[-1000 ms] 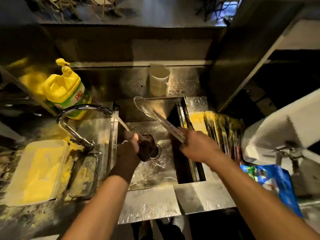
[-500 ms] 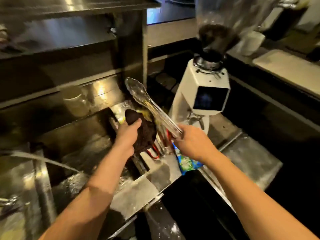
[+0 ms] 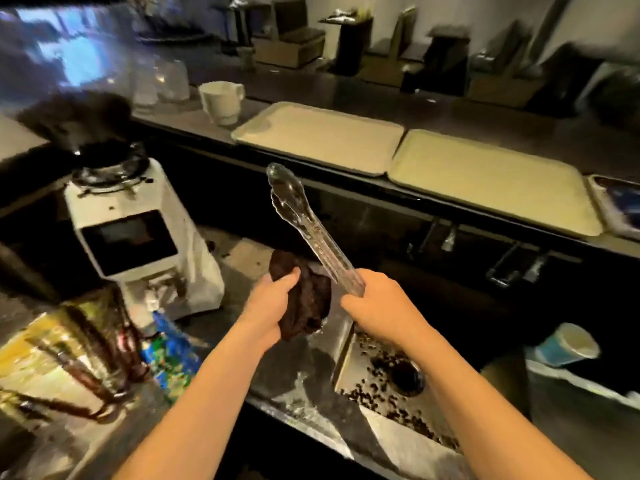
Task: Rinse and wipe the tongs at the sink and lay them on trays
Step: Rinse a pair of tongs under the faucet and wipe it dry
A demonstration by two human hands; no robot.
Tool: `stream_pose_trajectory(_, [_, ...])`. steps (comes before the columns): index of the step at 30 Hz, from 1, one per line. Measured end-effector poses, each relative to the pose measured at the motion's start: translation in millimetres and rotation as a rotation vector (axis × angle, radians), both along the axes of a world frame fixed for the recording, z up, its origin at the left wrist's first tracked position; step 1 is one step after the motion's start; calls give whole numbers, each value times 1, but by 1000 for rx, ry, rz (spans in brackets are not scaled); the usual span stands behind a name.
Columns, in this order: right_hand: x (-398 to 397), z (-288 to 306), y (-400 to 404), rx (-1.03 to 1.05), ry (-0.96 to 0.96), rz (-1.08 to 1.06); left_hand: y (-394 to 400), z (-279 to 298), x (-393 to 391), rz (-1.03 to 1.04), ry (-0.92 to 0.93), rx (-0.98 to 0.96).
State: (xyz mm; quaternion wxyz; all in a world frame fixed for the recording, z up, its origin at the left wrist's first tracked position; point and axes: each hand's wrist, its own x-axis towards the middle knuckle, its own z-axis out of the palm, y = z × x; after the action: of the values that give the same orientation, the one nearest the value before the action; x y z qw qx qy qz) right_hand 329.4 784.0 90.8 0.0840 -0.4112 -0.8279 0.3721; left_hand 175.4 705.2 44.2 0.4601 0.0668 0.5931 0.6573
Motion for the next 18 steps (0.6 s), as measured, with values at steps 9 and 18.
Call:
stream_pose_trajectory(9, [100, 12, 86, -669, 486, -370, 119, 9, 88, -230, 33, 38])
stream_pose_trajectory(18, [71, 49, 175, -248, 21, -383, 153, 19, 88, -281, 34, 9])
